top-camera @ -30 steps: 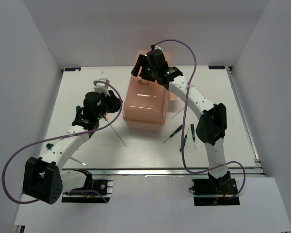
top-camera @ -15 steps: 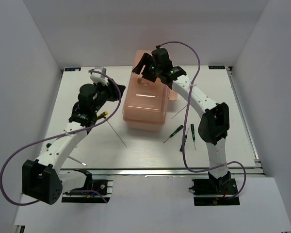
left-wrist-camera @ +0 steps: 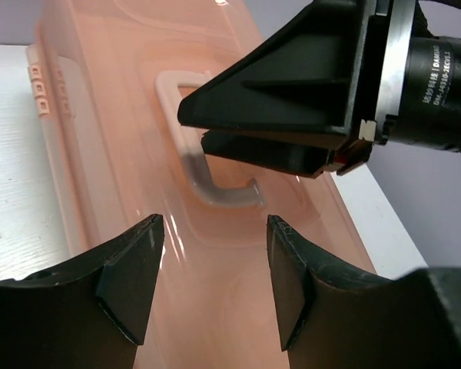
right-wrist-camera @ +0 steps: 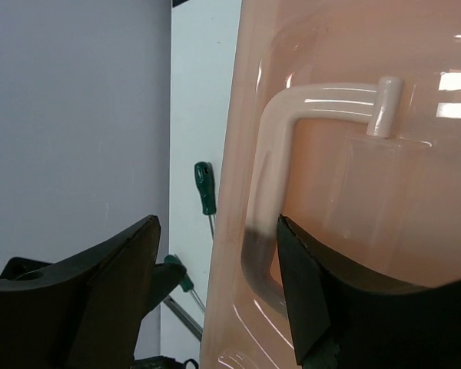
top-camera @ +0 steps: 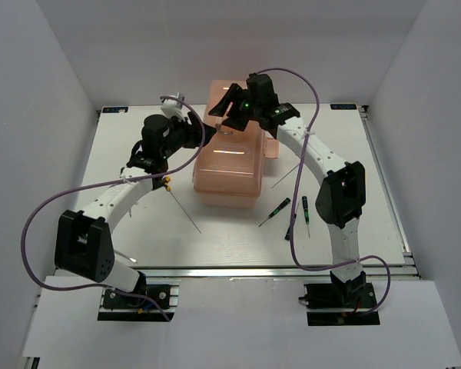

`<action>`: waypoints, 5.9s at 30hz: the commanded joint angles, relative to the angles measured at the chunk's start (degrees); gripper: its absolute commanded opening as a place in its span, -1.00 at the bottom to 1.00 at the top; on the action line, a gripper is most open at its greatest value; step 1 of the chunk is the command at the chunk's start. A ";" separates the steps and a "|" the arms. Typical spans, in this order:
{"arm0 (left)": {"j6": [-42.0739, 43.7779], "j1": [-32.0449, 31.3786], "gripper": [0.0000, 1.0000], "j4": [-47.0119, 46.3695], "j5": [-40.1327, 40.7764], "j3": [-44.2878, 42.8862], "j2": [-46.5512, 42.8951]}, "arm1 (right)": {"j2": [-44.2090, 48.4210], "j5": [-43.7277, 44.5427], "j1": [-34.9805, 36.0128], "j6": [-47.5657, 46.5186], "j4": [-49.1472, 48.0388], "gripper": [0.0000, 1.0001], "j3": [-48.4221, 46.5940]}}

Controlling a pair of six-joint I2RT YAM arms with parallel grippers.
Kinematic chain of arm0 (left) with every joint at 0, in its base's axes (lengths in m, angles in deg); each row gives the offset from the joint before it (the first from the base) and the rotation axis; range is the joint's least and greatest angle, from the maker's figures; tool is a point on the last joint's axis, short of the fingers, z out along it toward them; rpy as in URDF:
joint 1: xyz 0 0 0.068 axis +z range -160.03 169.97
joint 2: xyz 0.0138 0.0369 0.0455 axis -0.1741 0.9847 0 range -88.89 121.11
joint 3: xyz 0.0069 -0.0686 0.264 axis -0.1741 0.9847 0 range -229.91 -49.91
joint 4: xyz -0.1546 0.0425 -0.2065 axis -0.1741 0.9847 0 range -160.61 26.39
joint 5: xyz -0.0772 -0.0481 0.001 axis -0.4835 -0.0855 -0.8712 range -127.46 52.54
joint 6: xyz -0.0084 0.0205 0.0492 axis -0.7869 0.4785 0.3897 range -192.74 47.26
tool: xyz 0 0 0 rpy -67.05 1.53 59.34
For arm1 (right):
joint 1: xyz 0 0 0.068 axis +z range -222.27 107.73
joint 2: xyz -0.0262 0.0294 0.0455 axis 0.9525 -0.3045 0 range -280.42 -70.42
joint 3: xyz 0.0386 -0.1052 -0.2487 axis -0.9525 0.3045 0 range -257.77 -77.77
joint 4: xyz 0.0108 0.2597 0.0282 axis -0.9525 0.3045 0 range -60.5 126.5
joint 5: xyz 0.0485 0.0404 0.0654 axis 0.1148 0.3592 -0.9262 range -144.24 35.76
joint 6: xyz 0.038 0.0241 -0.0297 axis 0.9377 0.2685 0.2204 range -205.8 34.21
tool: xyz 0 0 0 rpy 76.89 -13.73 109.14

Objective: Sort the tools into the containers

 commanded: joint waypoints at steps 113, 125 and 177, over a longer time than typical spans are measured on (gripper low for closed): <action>-13.92 -4.55 0.19 12.54 4.78 -16.78 14.12 | 3.33 -15.87 -7.63 -5.83 -9.75 0.45 0.82; -17.34 -5.78 -0.28 18.77 6.10 -26.17 21.76 | 9.21 -13.31 -17.12 -27.16 -10.62 0.63 7.05; -54.61 17.86 -1.00 -20.32 -25.28 -17.84 20.62 | 10.89 -37.40 -22.14 -34.93 -11.68 0.48 35.27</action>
